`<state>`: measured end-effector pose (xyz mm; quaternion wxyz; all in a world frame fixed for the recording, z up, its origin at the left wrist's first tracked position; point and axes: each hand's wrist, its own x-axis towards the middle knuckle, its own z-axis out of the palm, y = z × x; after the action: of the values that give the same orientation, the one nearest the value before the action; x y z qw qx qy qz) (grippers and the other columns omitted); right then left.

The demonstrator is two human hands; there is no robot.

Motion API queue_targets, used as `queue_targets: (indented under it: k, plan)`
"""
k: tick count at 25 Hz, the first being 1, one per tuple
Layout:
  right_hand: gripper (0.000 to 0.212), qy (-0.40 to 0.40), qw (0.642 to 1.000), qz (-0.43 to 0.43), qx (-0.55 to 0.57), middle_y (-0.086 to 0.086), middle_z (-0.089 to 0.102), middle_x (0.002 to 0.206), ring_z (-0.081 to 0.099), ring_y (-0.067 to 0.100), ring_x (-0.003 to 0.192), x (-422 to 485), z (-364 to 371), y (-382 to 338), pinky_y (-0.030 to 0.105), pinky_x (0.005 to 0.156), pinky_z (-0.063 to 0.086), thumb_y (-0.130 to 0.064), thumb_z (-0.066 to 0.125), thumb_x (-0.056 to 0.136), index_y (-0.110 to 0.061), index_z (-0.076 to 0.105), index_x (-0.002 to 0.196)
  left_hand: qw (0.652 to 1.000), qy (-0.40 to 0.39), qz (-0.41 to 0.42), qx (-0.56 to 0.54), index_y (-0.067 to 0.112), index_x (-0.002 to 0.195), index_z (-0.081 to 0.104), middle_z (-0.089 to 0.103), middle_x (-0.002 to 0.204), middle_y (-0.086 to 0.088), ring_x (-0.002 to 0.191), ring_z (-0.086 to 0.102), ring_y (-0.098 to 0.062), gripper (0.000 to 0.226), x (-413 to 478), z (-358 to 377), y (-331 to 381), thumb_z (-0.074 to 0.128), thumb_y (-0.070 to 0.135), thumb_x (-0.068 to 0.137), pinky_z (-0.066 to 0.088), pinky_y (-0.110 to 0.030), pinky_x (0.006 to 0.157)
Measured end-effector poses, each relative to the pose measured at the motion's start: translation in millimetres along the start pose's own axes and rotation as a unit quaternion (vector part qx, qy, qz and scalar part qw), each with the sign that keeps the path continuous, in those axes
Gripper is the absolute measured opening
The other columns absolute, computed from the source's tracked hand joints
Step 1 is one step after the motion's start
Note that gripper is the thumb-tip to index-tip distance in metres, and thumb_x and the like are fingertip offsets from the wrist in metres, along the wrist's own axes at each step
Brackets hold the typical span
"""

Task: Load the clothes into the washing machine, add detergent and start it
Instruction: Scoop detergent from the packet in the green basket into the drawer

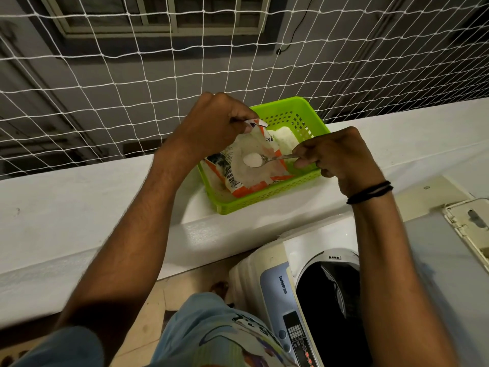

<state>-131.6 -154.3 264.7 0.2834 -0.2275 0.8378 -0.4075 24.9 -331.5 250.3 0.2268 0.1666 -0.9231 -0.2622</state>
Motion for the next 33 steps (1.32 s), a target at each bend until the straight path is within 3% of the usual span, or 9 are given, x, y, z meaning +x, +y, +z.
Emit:
queue_targets:
  k: [5,11,13,17,23,27,33]
  plan:
    - [0.015,-0.019,0.998,0.005,0.068,0.009,0.070,0.056,0.025,0.011,0.041,-9.0,-9.0,7.1,0.016,0.043,0.020,0.004,0.063,0.082,-0.004,0.075,0.077,1.000,0.000,0.000,0.009,0.016,0.109,0.076,0.076,0.107,0.000,0.090,0.060,0.001,0.023,-3.4,-0.2,0.9,0.070,0.017,0.087,0.038,-0.010,0.085]
    - [0.009,-0.030,0.990,0.015,0.134,0.014,0.071,0.063,0.023,0.014,0.050,-28.4,-23.4,22.9,0.015,0.040,0.019,0.000,0.067,0.084,-0.003,0.075,0.081,0.998,-0.001,-0.053,0.016,0.023,0.114,0.073,0.073,0.115,0.001,0.106,0.066,-0.017,0.028,-15.2,4.5,7.8,0.068,0.017,0.088,0.046,-0.025,0.097]
    - [0.008,-0.019,0.987,0.017,0.157,0.015,0.071,0.065,0.025,0.013,0.048,-39.8,-32.9,29.9,0.015,0.039,0.020,0.000,0.067,0.084,-0.001,0.075,0.084,0.998,0.010,-0.053,0.027,0.025,0.115,0.072,0.071,0.118,0.002,0.110,0.064,-0.018,0.031,-19.9,5.8,17.2,0.066,0.012,0.088,0.040,-0.020,0.098]
    - [0.008,0.025,0.980,0.026,0.195,0.019,0.072,0.070,0.029,0.009,0.044,-70.0,-60.4,52.3,0.015,0.038,0.023,-0.003,0.068,0.084,-0.003,0.077,0.083,0.999,0.044,0.004,-0.001,0.020,0.111,0.074,0.073,0.113,0.002,0.107,0.063,-0.013,0.041,-23.7,13.5,50.7,0.058,-0.005,0.082,0.033,-0.006,0.095]
    - [0.010,0.139,0.960,0.080,0.230,0.016,0.072,0.065,0.030,0.009,0.043,-121.3,-106.4,112.7,0.015,0.038,0.023,0.001,0.067,0.084,-0.003,0.076,0.083,0.992,0.029,0.089,-0.081,0.020,0.111,0.073,0.071,0.113,0.006,0.103,0.064,-0.008,0.043,-16.9,48.0,115.1,0.053,-0.007,0.085,0.044,-0.015,0.094]
    - [0.013,0.237,0.928,0.136,0.252,0.014,0.072,0.066,0.030,0.009,0.043,-157.4,-136.6,179.4,0.016,0.039,0.026,0.003,0.065,0.084,-0.001,0.076,0.087,0.975,-0.045,0.144,-0.160,0.015,0.110,0.073,0.072,0.110,0.004,0.102,0.064,-0.007,0.037,-14.2,106.1,160.4,0.055,-0.007,0.087,0.047,-0.015,0.093]
    - [0.008,0.363,0.861,0.217,0.284,0.013,0.072,0.067,0.031,0.011,0.044,-196.8,-158.0,300.6,0.016,0.038,0.028,-0.005,0.068,0.085,-0.003,0.077,0.085,0.935,-0.244,0.131,-0.220,0.016,0.112,0.074,0.073,0.113,0.001,0.103,0.067,-0.009,0.032,-21.1,253.6,204.3,0.058,-0.001,0.090,0.052,-0.023,0.095]
